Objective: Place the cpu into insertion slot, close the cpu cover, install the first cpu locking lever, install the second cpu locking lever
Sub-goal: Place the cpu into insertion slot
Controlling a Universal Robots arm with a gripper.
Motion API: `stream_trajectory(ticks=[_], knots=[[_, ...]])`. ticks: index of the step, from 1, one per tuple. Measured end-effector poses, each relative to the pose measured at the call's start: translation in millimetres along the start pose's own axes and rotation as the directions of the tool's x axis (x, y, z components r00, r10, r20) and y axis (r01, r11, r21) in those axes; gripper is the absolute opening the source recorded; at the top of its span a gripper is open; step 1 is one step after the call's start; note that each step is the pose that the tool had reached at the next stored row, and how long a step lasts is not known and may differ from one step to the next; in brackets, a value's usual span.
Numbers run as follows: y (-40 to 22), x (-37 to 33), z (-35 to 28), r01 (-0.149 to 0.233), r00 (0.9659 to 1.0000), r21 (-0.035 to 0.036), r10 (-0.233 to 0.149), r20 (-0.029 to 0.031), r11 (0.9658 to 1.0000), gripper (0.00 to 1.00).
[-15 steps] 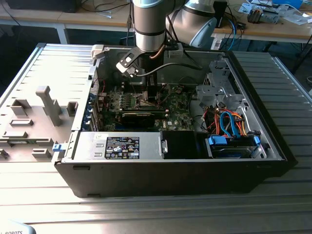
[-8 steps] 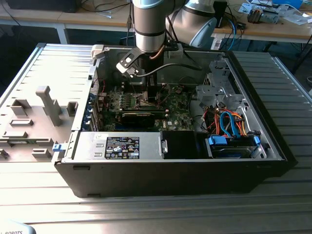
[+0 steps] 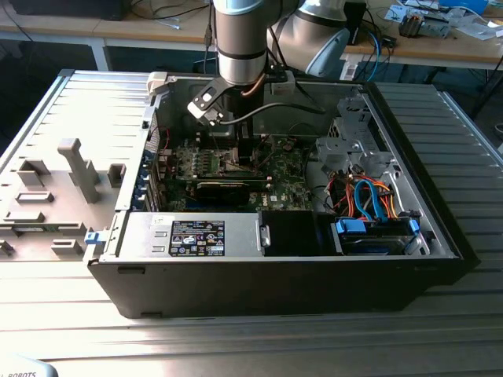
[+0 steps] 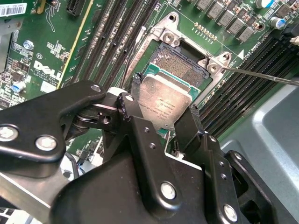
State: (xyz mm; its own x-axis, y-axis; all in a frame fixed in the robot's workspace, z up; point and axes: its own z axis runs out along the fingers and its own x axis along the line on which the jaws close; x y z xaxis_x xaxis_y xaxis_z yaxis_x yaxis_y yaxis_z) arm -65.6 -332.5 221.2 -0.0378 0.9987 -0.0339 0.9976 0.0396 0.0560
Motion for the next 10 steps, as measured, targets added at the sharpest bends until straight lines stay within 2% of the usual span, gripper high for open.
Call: stream_trajectory(ticks=[10], knots=[[-0.2,0.8,2.7,0.000,1.0000,0.0000,0.000,0.0000,1.0000,0.54]])
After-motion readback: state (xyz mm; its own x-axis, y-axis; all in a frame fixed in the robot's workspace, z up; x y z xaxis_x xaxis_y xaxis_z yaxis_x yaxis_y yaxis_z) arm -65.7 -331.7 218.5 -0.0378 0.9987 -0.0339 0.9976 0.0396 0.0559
